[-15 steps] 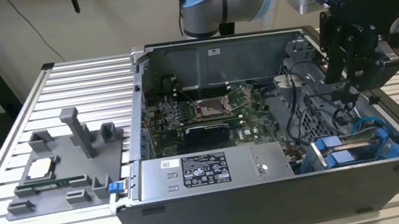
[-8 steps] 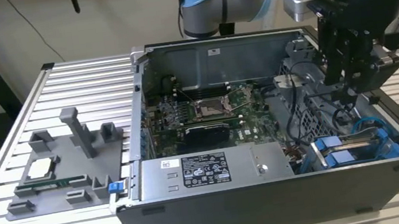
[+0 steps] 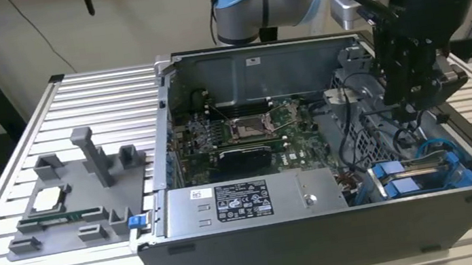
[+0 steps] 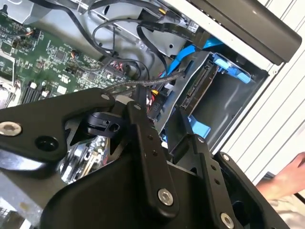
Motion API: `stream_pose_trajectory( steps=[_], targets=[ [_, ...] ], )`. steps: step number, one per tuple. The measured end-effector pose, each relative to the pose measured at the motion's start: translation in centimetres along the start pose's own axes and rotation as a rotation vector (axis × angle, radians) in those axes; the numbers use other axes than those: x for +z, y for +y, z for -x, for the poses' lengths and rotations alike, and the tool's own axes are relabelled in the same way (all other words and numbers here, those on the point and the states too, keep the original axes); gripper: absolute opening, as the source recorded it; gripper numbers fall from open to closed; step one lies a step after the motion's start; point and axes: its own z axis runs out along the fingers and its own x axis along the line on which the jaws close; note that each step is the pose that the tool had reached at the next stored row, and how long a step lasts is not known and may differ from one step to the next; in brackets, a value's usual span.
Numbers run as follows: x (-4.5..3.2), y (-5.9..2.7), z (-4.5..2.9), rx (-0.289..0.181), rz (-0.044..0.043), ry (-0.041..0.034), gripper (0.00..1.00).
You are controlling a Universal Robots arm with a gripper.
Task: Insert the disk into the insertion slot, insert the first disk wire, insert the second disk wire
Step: 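Insert the first disk wire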
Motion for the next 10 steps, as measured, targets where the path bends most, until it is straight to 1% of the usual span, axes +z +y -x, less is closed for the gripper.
stream_pose_trajectory(
  steps=[10],
  targets=[
    [-0.01, 0.01, -0.01, -0.001, 0.0000, -0.0001, 0.00]
  ],
)
